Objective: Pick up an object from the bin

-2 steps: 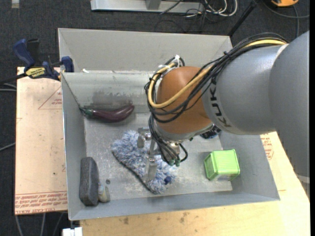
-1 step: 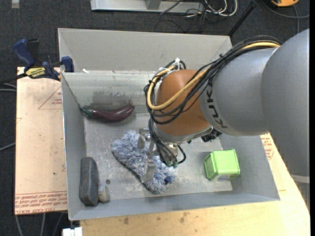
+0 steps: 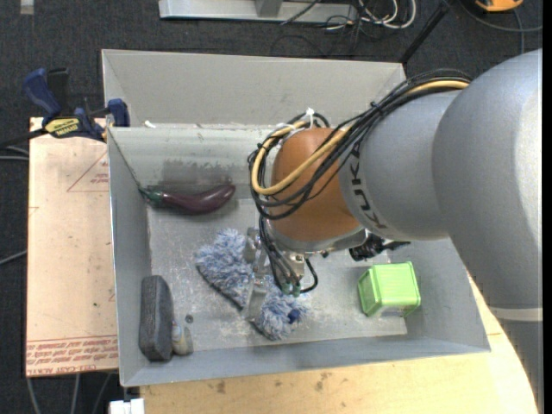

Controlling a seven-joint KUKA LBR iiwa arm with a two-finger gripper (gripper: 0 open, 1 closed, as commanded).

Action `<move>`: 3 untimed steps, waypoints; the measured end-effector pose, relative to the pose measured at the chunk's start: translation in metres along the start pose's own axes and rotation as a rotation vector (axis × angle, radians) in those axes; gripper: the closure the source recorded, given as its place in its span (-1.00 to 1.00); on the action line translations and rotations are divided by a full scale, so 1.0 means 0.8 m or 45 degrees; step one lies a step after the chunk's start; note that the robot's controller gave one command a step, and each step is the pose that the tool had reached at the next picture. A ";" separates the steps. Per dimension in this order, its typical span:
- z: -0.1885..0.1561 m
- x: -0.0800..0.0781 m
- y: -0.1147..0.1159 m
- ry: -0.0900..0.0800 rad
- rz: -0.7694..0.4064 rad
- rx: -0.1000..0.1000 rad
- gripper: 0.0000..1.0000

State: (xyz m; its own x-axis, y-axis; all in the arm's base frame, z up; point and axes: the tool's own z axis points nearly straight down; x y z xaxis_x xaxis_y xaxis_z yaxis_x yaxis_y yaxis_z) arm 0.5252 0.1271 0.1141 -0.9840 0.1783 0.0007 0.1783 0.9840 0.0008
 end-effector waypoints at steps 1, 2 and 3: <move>0.031 -0.021 0.009 -0.002 -0.172 -0.001 1.00; 0.031 -0.021 0.009 -0.002 -0.172 -0.001 1.00; -0.054 -0.027 0.016 -0.002 -0.165 -0.001 1.00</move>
Offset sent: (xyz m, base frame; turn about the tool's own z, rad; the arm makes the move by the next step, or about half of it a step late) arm 0.0000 0.0000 0.0000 0.0000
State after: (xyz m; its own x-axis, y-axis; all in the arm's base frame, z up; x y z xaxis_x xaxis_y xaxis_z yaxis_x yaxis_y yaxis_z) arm 0.5492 0.1360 0.1570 -0.9988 0.0498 -0.0012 0.0498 0.9988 0.0014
